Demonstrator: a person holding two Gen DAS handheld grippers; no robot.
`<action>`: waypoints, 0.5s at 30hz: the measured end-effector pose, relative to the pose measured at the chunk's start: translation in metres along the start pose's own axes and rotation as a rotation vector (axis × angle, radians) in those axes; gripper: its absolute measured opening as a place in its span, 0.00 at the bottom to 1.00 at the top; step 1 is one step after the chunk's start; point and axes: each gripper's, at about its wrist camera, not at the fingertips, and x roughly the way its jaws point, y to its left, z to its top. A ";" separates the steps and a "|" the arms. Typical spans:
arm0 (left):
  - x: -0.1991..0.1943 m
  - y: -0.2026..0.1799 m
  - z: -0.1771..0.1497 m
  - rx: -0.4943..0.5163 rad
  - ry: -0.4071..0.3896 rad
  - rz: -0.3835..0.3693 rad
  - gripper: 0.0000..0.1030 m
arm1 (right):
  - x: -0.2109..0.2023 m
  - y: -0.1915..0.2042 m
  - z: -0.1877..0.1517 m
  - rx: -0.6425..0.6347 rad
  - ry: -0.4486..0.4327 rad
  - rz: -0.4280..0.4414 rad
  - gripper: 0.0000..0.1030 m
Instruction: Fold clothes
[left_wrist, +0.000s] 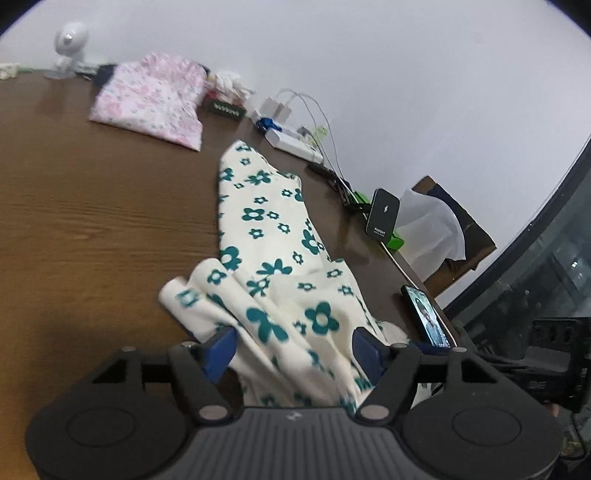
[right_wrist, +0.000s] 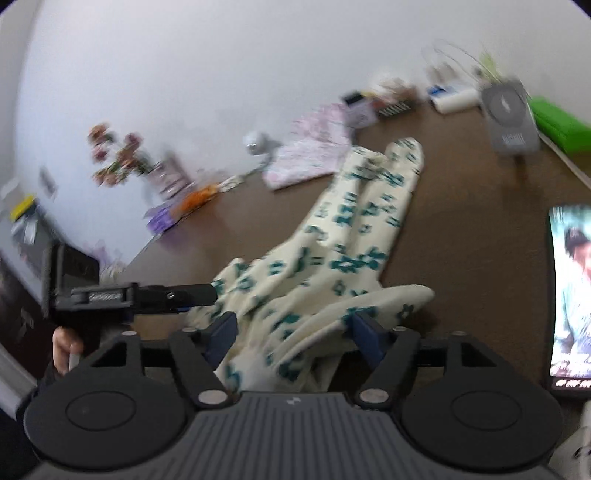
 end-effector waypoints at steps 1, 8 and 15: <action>0.006 0.000 0.004 0.003 0.016 -0.005 0.48 | 0.007 -0.004 0.000 0.018 0.000 0.005 0.49; 0.006 0.002 0.012 0.016 -0.021 -0.267 0.05 | 0.025 -0.016 -0.004 0.060 -0.119 0.302 0.10; 0.038 0.029 0.012 -0.065 0.072 -0.167 0.21 | 0.060 -0.037 -0.002 0.182 0.035 0.125 0.35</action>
